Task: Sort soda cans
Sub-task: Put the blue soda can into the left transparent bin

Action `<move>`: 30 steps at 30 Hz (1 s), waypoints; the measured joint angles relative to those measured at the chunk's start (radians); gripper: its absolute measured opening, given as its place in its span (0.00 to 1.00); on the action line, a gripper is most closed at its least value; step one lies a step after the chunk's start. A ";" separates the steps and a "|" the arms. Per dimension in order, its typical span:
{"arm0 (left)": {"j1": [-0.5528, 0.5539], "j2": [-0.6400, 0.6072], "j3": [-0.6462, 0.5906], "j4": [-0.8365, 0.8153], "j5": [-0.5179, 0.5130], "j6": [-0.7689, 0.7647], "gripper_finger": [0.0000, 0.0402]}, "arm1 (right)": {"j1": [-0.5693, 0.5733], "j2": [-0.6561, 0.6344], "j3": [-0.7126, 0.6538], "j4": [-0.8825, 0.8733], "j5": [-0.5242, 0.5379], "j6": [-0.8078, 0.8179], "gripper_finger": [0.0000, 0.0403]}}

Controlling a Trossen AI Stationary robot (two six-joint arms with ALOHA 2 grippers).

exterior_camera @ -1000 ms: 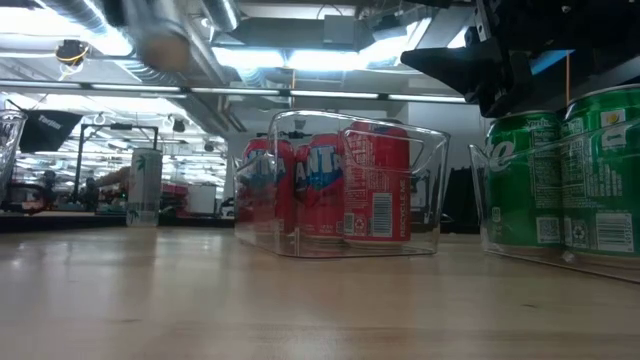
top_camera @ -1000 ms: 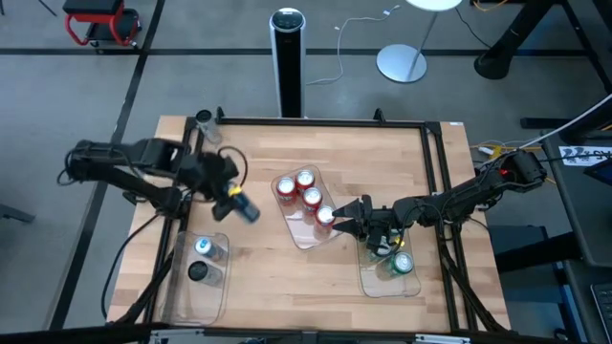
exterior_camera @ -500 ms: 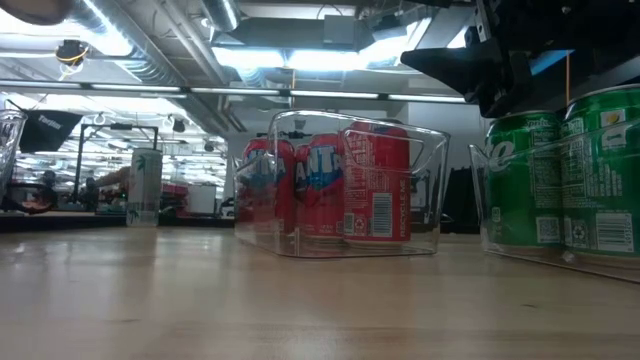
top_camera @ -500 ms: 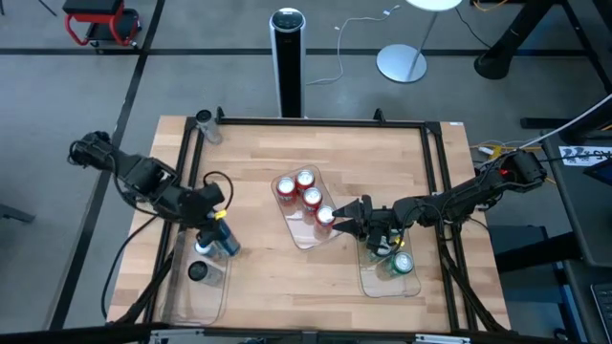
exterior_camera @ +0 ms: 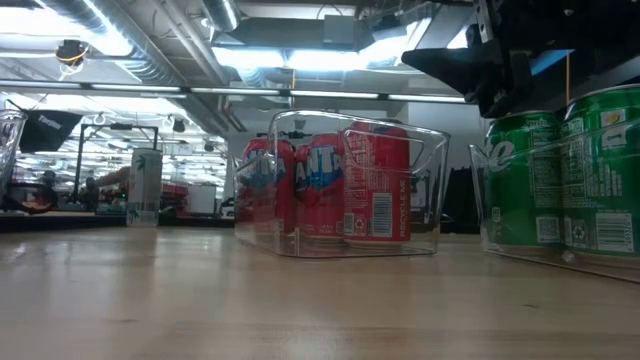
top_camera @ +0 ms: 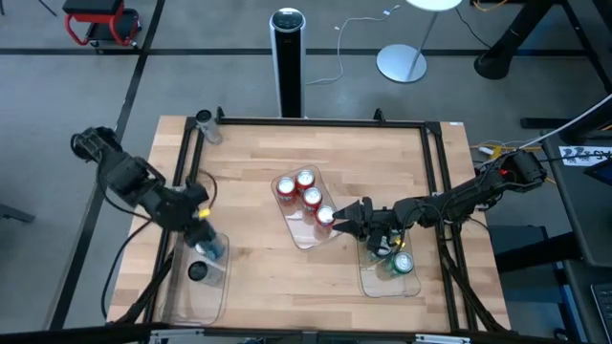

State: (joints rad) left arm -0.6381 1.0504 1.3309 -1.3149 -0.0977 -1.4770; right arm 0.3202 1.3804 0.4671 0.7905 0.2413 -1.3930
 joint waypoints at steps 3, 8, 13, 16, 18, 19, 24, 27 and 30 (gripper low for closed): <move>0.000 0.000 0.058 -0.144 -0.045 -0.025 0.57 | 0.000 0.000 0.000 0.003 0.000 0.000 0.93; -0.049 -0.011 0.087 -0.253 -0.007 -0.144 0.57 | 0.000 0.001 0.000 0.003 0.000 0.000 0.93; -0.087 0.023 0.074 -0.250 0.047 -0.224 0.57 | 0.000 0.008 0.000 0.015 0.000 -0.002 0.93; -0.134 0.046 0.039 -0.257 0.113 -0.278 0.57 | 0.000 0.014 0.000 0.027 0.000 -0.001 0.93; -0.162 0.057 0.011 -0.255 0.156 -0.308 0.57 | 0.000 0.015 0.000 0.030 0.000 -0.001 0.93; -0.175 0.061 -0.003 -0.254 0.176 -0.326 0.57 | 0.000 0.019 0.000 0.033 0.000 0.000 0.93; -0.262 0.059 -0.055 -0.255 0.167 -0.434 0.57 | 0.000 0.034 0.000 0.060 0.000 0.002 0.93; -0.317 0.068 -0.100 -0.246 0.123 -0.471 0.57 | 0.000 0.041 0.000 0.072 0.000 0.002 0.93; -0.369 0.075 -0.147 -0.238 0.083 -0.500 0.57 | 0.000 0.043 0.000 0.077 0.000 0.001 0.93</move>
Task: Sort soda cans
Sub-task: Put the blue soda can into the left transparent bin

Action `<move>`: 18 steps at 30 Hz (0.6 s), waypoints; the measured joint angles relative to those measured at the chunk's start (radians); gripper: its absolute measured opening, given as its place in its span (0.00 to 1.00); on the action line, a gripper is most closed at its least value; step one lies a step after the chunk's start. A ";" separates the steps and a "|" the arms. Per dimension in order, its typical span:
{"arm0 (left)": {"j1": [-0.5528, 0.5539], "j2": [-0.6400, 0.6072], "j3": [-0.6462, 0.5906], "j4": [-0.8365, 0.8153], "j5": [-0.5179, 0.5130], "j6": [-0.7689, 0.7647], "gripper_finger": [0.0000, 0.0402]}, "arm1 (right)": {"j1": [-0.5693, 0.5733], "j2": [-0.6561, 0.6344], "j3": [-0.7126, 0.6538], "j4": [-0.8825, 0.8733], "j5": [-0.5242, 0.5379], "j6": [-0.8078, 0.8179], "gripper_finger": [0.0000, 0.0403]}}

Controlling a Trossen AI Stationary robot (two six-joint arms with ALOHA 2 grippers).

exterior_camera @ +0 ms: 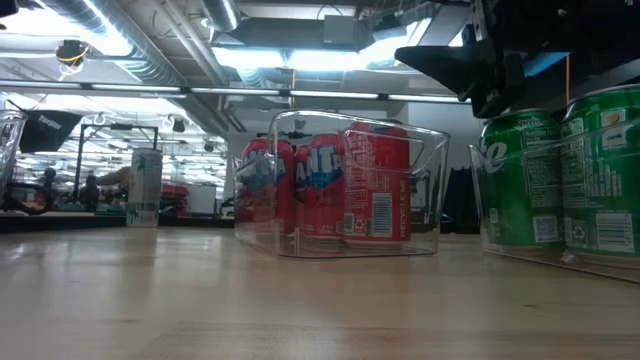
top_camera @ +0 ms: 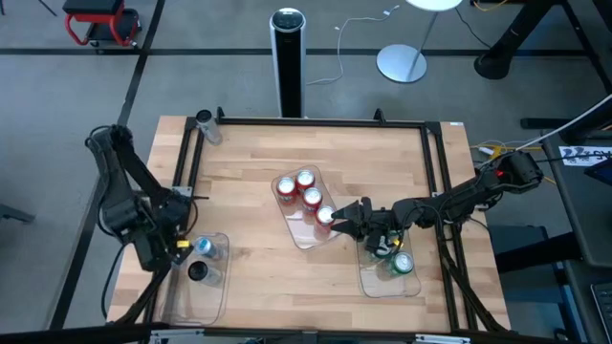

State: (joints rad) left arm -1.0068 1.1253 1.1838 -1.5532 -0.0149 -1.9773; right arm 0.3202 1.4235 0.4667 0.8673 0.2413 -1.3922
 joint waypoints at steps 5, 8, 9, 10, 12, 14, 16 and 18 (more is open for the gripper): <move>-0.060 0.012 -0.062 0.011 -0.054 -0.031 0.57 | 0.000 0.002 0.000 0.008 0.000 0.000 0.93; -0.074 0.012 -0.098 0.048 -0.083 -0.037 0.57 | 0.000 0.002 0.000 0.009 0.000 0.000 0.93; -0.075 0.013 -0.111 0.064 -0.095 -0.036 0.57 | 0.000 0.002 0.000 0.009 0.000 0.000 0.93; -0.075 0.013 -0.123 0.088 -0.105 -0.032 0.57 | 0.000 0.002 0.000 0.009 0.000 0.000 0.93; -0.075 0.013 -0.150 0.125 -0.112 -0.024 0.57 | 0.000 0.002 0.000 0.010 0.000 0.000 0.93; -0.075 0.013 -0.182 0.141 -0.113 -0.023 0.57 | 0.000 0.002 0.000 0.010 0.000 0.000 0.93; -0.075 0.012 -0.219 0.156 -0.113 -0.023 0.57 | 0.000 0.002 0.000 0.010 0.000 0.003 0.93; -0.075 0.013 -0.257 0.186 -0.113 -0.019 0.57 | 0.000 0.002 0.000 0.010 0.000 0.009 0.93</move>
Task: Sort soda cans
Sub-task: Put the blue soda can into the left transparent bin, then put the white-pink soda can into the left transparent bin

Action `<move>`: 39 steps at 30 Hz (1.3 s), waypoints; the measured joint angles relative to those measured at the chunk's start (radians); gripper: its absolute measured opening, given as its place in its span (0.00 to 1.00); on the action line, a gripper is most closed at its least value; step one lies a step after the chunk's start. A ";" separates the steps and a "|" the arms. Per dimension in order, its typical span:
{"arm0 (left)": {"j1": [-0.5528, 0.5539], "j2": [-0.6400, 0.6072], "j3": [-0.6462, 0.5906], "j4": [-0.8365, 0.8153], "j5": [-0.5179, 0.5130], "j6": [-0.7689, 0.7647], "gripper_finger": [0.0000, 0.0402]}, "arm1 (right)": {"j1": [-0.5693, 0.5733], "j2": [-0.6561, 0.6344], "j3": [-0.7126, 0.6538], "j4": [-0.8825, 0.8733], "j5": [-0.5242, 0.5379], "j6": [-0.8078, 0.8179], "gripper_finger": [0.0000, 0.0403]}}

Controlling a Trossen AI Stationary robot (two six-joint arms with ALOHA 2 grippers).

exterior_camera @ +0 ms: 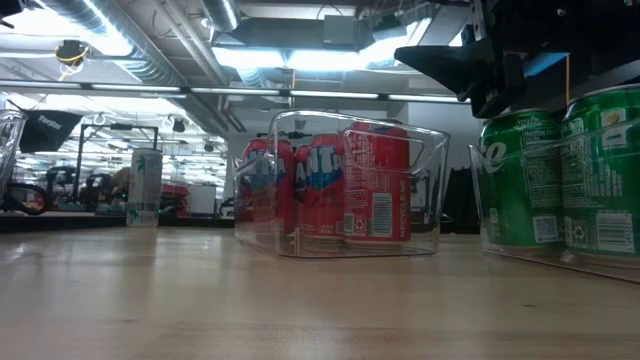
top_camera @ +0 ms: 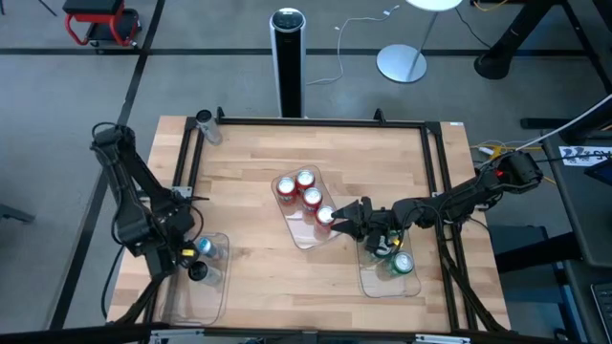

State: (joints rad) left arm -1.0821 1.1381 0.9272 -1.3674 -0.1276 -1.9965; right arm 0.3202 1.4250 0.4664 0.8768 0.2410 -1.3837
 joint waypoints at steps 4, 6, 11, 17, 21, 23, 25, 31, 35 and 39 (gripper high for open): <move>0.000 0.000 -0.069 0.046 -0.006 0.010 0.57 | 0.000 0.000 0.000 0.000 0.000 0.002 0.93; 0.001 0.000 -0.094 0.075 -0.007 0.016 0.60 | 0.000 0.000 0.000 0.001 0.000 0.003 0.93; 0.001 -0.002 -0.118 0.109 -0.006 0.043 0.66 | 0.000 0.000 0.000 0.004 0.000 0.003 0.93; 0.001 -0.035 -0.102 0.085 0.011 0.093 0.67 | 0.000 0.001 -0.002 0.009 0.000 0.003 0.93; 0.001 -0.061 -0.082 0.083 0.018 0.089 0.67 | 0.000 0.001 -0.002 0.009 0.000 0.003 0.93; 0.004 -0.080 -0.060 0.064 0.021 0.084 0.67 | 0.000 0.001 -0.002 0.010 0.000 0.003 0.93; 0.004 -0.104 -0.035 0.042 0.021 0.077 0.68 | 0.000 0.001 -0.002 0.010 0.000 0.003 0.93; 0.005 -0.208 0.061 -0.049 0.010 0.029 0.67 | 0.000 0.001 -0.002 0.010 0.000 0.003 0.93; 0.005 -0.280 0.130 -0.109 -0.169 -0.010 0.67 | 0.000 0.001 -0.002 0.010 -0.001 0.003 0.93; 0.005 -0.332 0.173 -0.096 -0.552 0.067 0.67 | 0.000 0.001 -0.002 0.009 -0.001 0.003 0.93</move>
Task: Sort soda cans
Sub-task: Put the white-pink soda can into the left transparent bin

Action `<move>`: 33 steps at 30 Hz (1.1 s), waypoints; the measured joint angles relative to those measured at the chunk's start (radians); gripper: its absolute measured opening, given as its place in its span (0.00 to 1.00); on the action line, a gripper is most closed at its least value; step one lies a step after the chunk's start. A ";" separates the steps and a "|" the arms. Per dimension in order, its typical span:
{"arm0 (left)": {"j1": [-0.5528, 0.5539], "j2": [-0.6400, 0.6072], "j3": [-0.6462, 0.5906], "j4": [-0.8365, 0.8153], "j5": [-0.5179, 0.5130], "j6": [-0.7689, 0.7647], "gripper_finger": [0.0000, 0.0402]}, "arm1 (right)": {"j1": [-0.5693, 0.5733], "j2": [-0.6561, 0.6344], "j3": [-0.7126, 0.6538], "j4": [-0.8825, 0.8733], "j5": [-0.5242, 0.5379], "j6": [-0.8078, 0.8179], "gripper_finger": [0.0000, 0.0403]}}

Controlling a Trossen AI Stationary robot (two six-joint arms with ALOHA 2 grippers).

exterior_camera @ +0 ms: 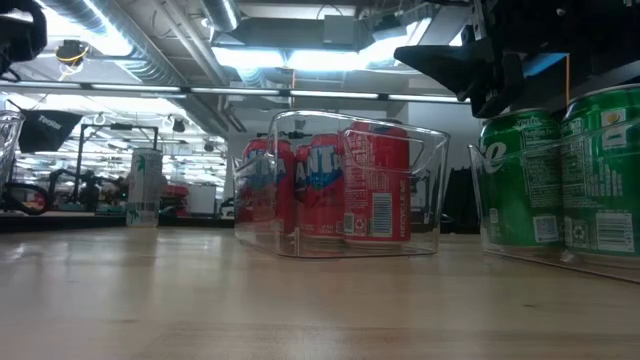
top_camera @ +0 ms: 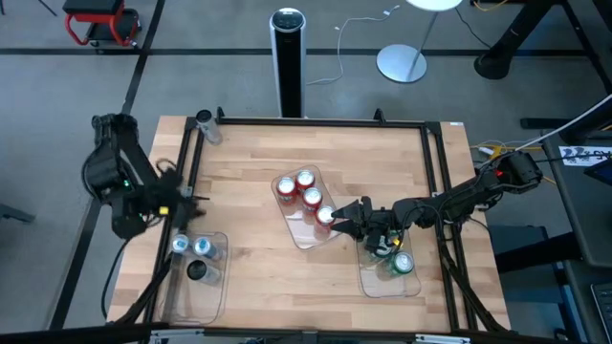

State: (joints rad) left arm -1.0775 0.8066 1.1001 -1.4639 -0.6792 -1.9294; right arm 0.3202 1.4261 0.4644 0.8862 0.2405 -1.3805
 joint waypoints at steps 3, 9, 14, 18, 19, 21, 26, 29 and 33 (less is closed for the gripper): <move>0.000 -0.023 0.003 0.024 -0.326 0.119 0.67 | 0.000 0.000 0.000 0.000 0.000 0.000 0.93; 0.008 -0.037 0.003 0.050 -0.856 0.297 0.67 | 0.000 0.000 0.000 0.000 0.000 0.000 0.93; 0.088 -0.036 0.003 0.053 -0.892 0.441 0.67 | 0.000 0.000 0.000 0.000 0.000 0.008 0.93; 0.188 -0.016 0.003 0.061 -0.892 0.465 0.67 | 0.000 0.000 0.000 0.001 0.001 0.008 0.93; 0.216 -0.010 0.003 0.062 -0.892 0.480 0.67 | 0.000 0.000 0.000 0.001 0.003 0.007 0.93; 0.277 0.003 0.003 0.066 -0.892 0.494 0.67 | 0.000 0.000 0.000 0.001 0.005 0.007 0.93; 0.446 0.048 0.003 0.064 -0.892 0.533 0.67 | 0.000 0.000 0.000 0.001 0.005 0.007 0.93; 0.560 0.082 0.003 0.066 -0.892 0.566 0.67 | 0.000 0.000 0.000 0.001 0.007 0.007 0.93; 0.736 0.133 0.003 0.066 -0.819 0.631 0.67 | 0.000 0.000 0.000 0.000 0.010 0.007 0.93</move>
State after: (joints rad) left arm -0.3410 0.9397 1.1030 -1.3975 -1.4987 -1.2985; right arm 0.3202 1.4261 0.4644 0.8858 0.2502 -1.3735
